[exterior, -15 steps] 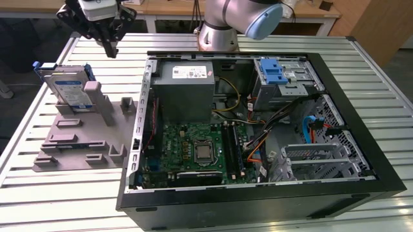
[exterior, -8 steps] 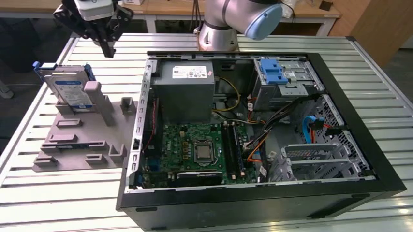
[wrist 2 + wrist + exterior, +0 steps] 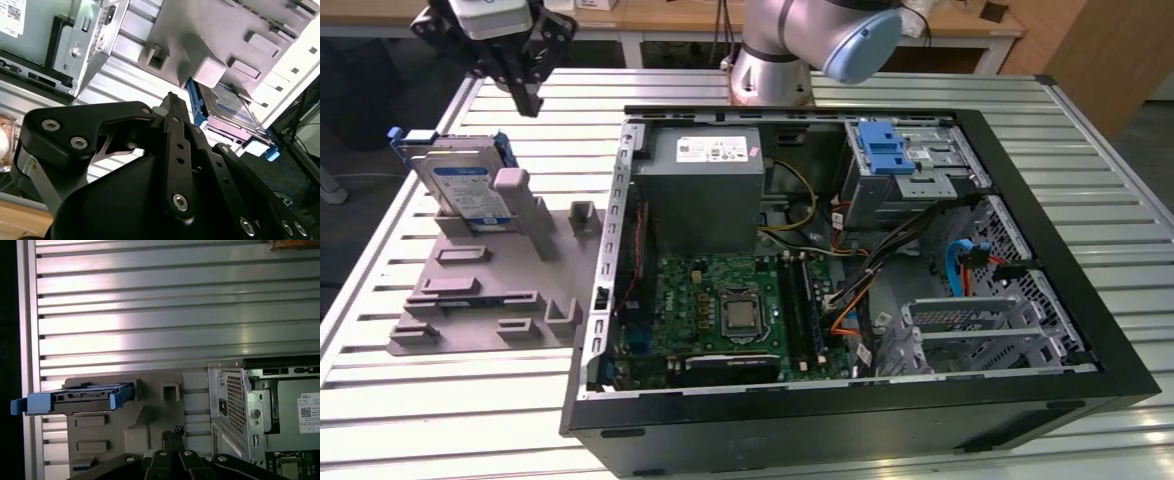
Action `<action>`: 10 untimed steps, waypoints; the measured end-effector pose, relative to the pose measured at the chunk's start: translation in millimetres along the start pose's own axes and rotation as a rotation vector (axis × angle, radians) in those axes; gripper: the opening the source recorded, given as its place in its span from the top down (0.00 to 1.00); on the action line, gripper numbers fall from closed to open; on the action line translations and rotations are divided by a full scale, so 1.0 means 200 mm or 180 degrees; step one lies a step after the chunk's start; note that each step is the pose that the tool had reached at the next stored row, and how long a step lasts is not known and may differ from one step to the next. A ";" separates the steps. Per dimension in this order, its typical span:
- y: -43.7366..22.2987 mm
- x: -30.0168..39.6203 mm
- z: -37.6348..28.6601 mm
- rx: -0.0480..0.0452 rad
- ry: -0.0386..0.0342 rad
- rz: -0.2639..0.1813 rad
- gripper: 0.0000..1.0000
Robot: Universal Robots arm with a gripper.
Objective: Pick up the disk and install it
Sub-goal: 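Reach for the disk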
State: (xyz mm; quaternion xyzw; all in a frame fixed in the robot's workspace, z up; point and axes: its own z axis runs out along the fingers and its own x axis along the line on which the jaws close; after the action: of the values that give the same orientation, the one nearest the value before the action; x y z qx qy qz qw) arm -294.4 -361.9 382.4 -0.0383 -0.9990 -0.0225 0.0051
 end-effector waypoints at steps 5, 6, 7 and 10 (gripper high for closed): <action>0.012 0.049 0.004 0.0000 0.0003 0.0000 0.89; 0.013 0.050 0.004 0.0000 0.0004 0.0000 0.89; 0.012 0.051 0.004 0.0000 0.0005 0.0000 0.89; 0.012 0.052 0.005 0.0000 0.0005 0.0000 0.89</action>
State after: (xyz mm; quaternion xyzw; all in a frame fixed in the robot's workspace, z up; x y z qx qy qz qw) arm -304.5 -358.6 381.7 -0.0383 -0.9990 -0.0225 0.0058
